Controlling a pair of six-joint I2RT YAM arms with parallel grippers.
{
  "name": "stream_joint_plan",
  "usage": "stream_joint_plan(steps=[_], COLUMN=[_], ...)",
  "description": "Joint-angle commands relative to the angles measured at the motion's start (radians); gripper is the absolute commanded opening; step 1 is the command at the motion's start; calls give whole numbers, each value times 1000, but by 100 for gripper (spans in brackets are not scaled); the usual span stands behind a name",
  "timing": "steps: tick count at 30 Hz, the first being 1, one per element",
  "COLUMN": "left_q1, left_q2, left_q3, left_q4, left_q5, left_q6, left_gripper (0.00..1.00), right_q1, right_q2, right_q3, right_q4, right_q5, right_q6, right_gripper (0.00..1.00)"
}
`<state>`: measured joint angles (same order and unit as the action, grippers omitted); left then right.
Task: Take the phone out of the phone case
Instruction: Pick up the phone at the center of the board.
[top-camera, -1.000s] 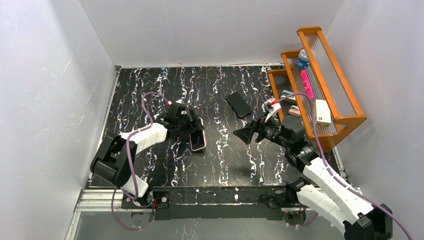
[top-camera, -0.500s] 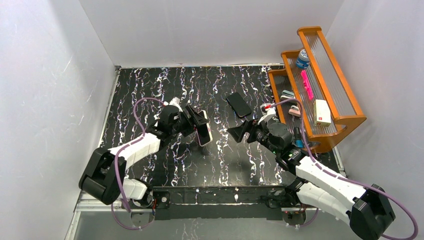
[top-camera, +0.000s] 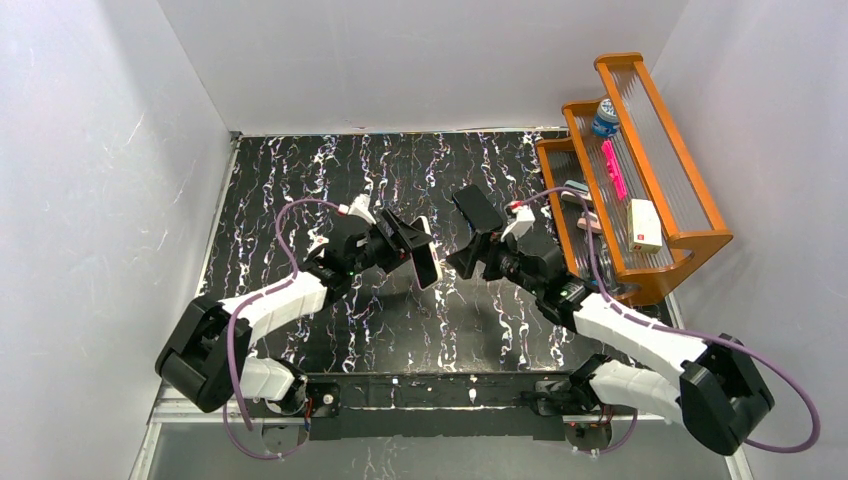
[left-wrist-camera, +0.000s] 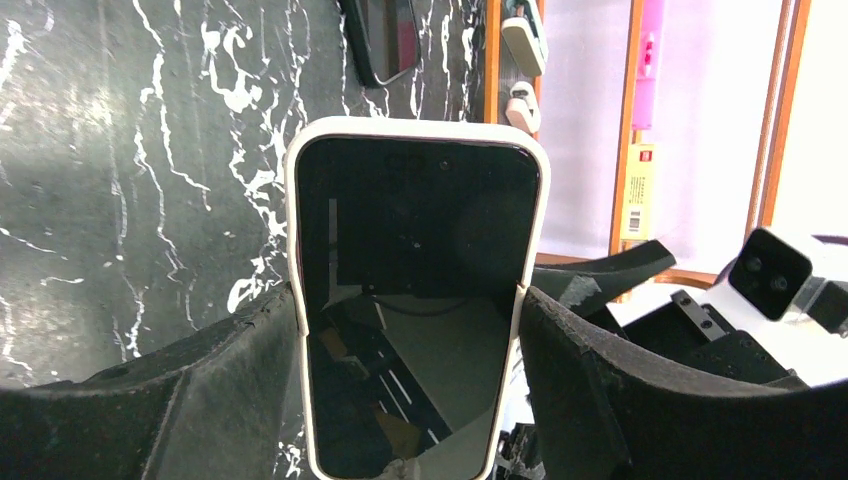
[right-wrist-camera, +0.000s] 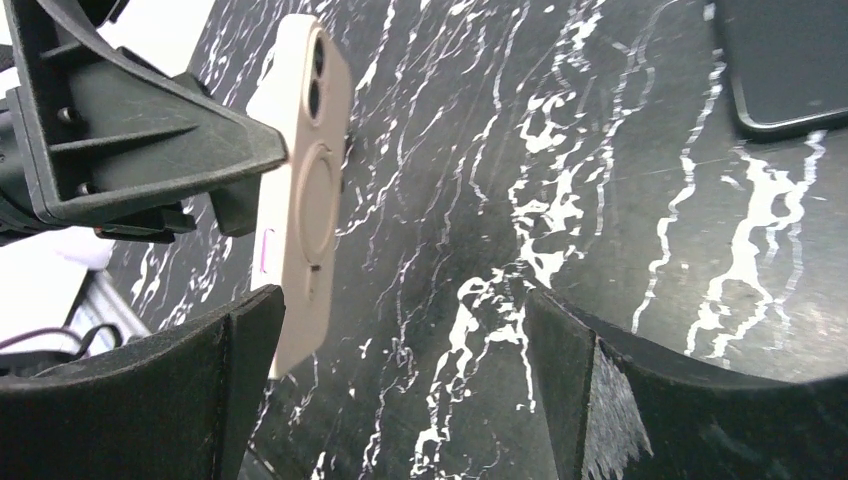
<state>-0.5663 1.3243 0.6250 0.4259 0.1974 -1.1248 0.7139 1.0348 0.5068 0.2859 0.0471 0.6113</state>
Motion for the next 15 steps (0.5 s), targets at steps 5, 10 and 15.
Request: stream_joint_plan(steps=[5,10,15], left_q1=[-58,-87,-133], left_q2=[-10,-2,-20], left_q3=[13,7,20], left_q4=[74,86,93], left_q5=[-144,-158,-184], left_q6=[-72,-103,-113], left_gripper=[0,0,0], right_q1=[68,99,110], right_q2=[95,125,162], right_q3=[135,146,150], right_q4=[15,16,-14], right_q5=[-169,-145,-86], right_q6=[9,7,5], right_gripper=[99,99,90])
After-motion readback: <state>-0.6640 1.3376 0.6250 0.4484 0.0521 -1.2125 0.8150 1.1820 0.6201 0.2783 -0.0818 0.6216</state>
